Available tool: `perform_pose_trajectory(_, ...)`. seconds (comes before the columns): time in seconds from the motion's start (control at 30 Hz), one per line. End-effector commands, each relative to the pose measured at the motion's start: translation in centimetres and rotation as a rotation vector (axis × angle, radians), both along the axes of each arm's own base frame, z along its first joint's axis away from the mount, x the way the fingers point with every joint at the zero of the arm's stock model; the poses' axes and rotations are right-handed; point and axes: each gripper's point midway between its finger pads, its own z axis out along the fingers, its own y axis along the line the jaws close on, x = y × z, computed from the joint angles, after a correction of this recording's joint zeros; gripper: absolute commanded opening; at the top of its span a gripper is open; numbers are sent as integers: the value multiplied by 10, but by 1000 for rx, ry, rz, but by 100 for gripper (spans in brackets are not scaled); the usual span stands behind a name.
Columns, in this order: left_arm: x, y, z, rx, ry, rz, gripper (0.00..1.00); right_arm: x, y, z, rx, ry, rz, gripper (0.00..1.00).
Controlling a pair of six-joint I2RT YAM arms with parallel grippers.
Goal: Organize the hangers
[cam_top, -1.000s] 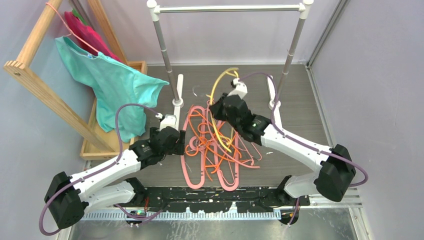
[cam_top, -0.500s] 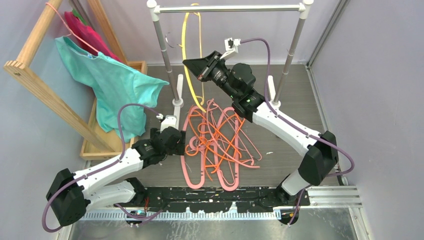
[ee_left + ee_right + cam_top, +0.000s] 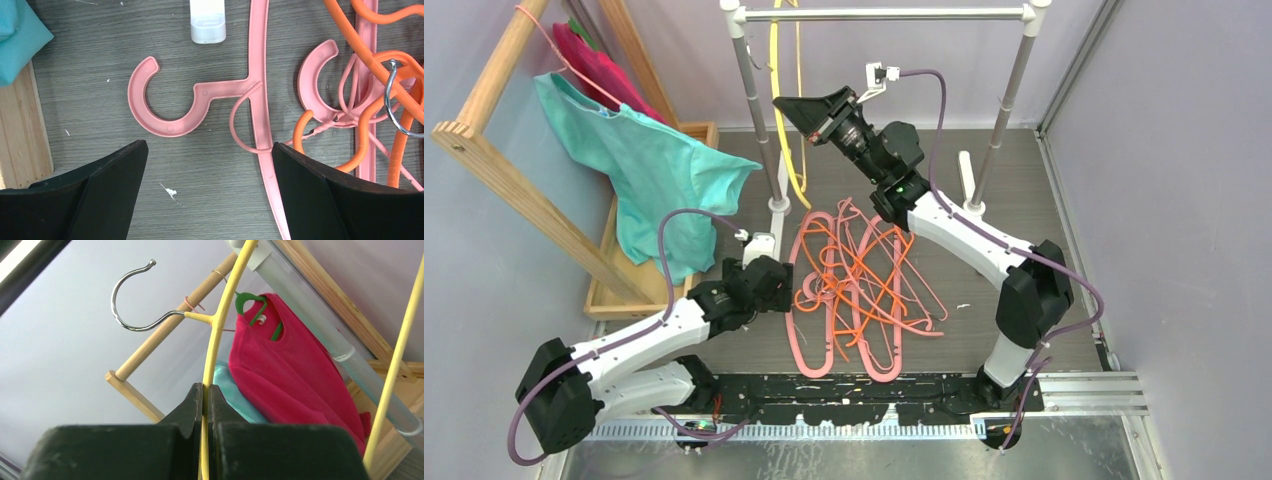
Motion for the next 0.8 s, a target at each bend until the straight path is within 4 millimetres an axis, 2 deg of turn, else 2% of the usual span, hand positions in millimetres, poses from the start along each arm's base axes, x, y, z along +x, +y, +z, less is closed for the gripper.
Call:
perform_pose_trajectory(0.0, 3, 4, 6, -20, -34, 37, 98, -2, -27, 67, 228, -82, -24, 1)
perform_pose_trajectory(0.13, 2, 5, 6, -22, -32, 41, 98, 21, -19, 57, 292, 1, -19, 1)
perform_pose_trajectory(0.37, 1, 5, 7, -31, -33, 39, 98, 40, -11, 56, 364, 55, -4, 1)
perform_pose_trajectory(0.57, 0, 5, 4, -31, -31, 40, 98, 47, -8, 55, 377, 61, -11, 1)
perform_pose_trajectory(0.77, -1, 4, -2, -29, -20, 38, 98, 41, -6, 54, 358, 46, 3, 1)
